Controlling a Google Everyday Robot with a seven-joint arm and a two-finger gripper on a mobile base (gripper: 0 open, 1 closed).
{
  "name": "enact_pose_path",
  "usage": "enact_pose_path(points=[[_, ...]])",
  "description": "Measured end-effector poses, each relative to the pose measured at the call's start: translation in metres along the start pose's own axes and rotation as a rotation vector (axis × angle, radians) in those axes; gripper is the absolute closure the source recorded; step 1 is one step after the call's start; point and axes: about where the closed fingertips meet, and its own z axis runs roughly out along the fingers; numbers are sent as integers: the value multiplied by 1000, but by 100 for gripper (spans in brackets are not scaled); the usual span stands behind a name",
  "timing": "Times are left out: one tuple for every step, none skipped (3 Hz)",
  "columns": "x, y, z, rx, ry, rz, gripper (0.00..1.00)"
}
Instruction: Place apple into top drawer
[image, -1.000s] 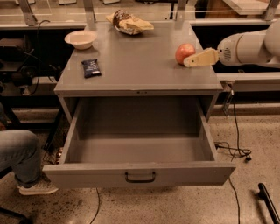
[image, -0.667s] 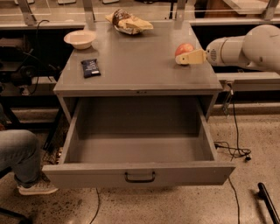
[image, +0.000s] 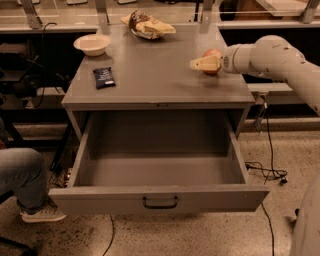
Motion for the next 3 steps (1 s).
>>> enact_pose_path(points=[[-9, 4, 19, 4, -22, 8, 0], [-11, 11, 32, 0, -37, 18, 17], [-2, 17, 35, -5, -26, 29, 41]])
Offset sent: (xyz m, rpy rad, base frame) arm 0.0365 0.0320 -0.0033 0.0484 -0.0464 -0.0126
